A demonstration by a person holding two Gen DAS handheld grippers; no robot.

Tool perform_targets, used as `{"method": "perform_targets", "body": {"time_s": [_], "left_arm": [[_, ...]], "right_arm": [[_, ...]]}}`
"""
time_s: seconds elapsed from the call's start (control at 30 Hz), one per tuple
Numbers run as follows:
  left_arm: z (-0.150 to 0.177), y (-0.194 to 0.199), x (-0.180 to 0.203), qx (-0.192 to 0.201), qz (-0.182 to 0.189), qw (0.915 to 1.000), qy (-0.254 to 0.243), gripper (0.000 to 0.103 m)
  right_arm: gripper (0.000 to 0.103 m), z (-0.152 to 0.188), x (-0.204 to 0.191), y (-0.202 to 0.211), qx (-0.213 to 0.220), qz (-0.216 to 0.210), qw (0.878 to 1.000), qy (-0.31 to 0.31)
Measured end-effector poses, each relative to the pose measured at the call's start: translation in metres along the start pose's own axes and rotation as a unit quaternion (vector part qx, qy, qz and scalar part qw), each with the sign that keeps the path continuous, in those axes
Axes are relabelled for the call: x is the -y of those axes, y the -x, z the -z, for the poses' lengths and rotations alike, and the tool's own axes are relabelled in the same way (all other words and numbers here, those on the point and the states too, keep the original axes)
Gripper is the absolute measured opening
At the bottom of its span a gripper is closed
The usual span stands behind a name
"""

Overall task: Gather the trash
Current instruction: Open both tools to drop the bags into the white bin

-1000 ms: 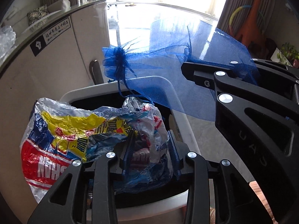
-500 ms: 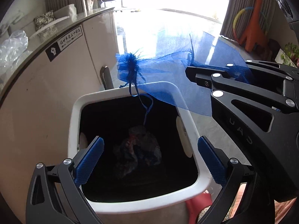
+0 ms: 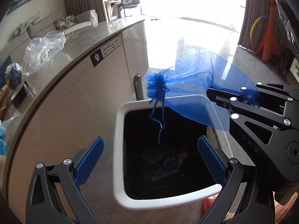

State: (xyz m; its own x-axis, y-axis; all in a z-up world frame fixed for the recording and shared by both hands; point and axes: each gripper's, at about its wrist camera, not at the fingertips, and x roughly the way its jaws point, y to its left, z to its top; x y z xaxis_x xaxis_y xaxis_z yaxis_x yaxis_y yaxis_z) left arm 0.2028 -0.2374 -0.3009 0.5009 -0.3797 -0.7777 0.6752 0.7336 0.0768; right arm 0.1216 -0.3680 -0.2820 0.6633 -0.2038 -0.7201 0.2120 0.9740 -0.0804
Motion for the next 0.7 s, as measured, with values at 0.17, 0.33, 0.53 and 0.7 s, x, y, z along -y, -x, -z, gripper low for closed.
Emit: {"method": "perform_targets", "body": {"time_s": [0.17, 0.33, 0.53, 0.7], "left_arm": [[0.002, 0.013, -0.014, -0.002, -0.016, 0.9998, 0.015, 0.100], [0.003, 0.022, -0.038, -0.003, -0.027, 0.9987, 0.043, 0.100], [0.000, 0.035, -0.066, 0.004, -0.035, 0.9961, 0.081, 0.100], [0.000, 0.038, -0.074, 0.006, -0.045, 0.9954, 0.084, 0.100]], "right_arm": [[0.003, -0.004, -0.006, -0.005, -0.003, -0.008, 1.000, -0.003], [0.003, -0.001, -0.016, -0.019, -0.021, -0.019, 1.000, -0.002], [0.004, 0.017, -0.042, -0.053, -0.073, -0.025, 0.997, 0.029], [0.004, 0.032, -0.061, -0.077, -0.105, -0.022, 0.992, 0.060]]}}
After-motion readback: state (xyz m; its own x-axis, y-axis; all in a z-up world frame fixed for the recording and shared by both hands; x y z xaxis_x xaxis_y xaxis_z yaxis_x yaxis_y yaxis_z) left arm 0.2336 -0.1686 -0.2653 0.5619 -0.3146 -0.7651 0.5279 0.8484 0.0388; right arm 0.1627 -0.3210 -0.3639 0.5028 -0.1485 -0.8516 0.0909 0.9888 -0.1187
